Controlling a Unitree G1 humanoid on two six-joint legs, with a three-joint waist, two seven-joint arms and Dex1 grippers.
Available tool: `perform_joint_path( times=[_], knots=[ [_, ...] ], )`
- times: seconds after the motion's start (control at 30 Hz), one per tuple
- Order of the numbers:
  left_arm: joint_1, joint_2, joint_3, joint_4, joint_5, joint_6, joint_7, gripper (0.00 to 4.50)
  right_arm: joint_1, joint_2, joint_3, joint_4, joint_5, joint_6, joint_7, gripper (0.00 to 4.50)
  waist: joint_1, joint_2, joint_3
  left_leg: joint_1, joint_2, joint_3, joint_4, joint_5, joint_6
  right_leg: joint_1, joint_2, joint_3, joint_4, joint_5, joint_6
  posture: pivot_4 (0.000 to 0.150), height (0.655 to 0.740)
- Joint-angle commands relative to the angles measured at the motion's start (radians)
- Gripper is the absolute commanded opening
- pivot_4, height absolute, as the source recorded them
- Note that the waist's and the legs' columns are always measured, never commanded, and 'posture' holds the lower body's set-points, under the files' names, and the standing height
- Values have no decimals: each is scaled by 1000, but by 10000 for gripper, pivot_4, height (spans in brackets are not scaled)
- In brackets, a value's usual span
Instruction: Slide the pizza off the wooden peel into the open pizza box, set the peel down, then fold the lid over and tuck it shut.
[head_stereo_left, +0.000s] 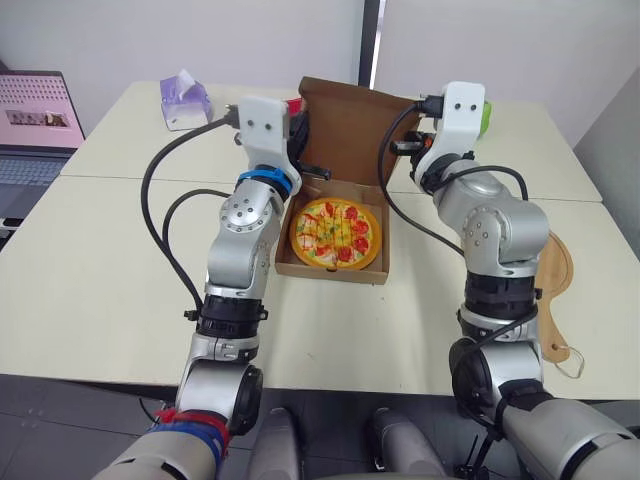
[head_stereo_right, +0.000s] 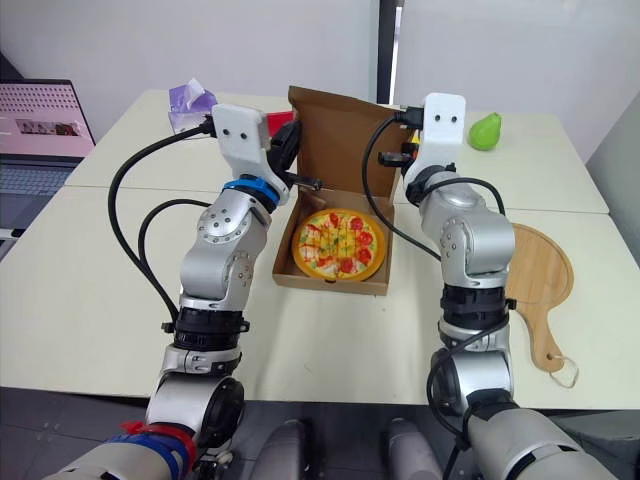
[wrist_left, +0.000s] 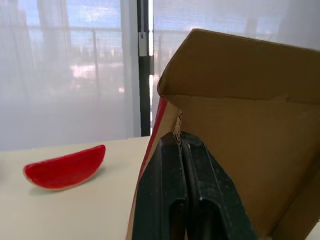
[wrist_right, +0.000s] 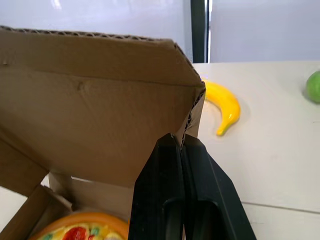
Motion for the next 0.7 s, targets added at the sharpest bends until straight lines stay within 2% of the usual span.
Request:
perform_joint_path(
  times=[0.03, 0.27, 0.6, 0.7],
  knots=[
    [-59, 3, -84, 15, 81, -80, -17, 0, -61, -1, 0, 8, 8, -73, 9, 513, 0, 0, 0, 0, 0, 0, 0, 0, 0, 0, 0, 0, 0, 0, 0, 1500, 7400],
    [-102, -17, -128, 76, 200, -124, 43, 0, -82, -1, -9, 49, 1, -116, -3, 513, 0, 0, 0, 0, 0, 1, 0, 0, 0, 0, 0, 1, 0, 0, 0, 1500, 7400],
    [-183, -90, -97, 212, 189, -159, 63, 0, -98, -10, 0, 65, -8, -133, -6, 513, 1, 0, 0, 0, 0, 1, 0, 0, 0, 0, 0, 1, 0, 0, 0, 1500, 7400],
    [-158, -95, -98, 197, 190, -162, 54, 0, -94, -10, 1, 57, -9, -129, -7, 513, 1, 0, 0, 0, 0, 1, 0, 0, 0, 0, 0, 1, 0, 0, 0, 1500, 7400]
  ],
)
